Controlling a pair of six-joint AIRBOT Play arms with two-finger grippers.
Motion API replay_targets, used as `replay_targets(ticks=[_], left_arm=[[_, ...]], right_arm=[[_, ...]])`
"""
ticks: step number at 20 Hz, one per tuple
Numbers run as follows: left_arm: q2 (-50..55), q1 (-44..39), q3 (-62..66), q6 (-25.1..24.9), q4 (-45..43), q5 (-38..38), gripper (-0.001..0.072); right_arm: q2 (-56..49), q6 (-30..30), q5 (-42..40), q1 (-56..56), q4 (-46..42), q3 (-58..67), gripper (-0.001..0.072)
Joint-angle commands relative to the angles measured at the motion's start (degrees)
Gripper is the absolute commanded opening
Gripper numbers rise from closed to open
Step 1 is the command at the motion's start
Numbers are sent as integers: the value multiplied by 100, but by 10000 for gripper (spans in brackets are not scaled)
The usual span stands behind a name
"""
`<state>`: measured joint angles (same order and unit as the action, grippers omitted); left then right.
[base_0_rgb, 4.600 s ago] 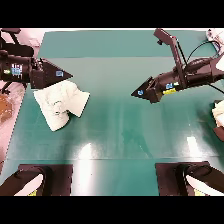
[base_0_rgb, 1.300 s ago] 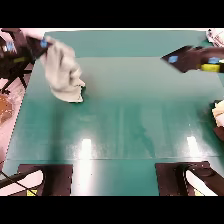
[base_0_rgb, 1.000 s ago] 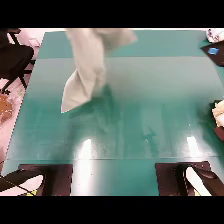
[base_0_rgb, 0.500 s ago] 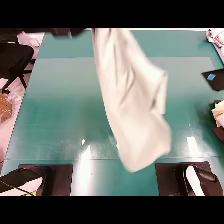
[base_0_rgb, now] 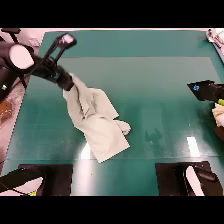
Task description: Fold the shirts.
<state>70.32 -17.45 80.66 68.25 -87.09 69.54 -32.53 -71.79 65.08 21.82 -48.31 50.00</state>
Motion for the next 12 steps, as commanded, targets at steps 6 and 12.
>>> replay_targets(ticks=[6,12], left_arm=[[-579,1349,-496,1351,341,9,704],[-960,1611,-616,1762,2048,649,704]], right_arm=[[-645,48,136,50,28,-44,680],[-1150,48,240,-369,28,-44,680]])
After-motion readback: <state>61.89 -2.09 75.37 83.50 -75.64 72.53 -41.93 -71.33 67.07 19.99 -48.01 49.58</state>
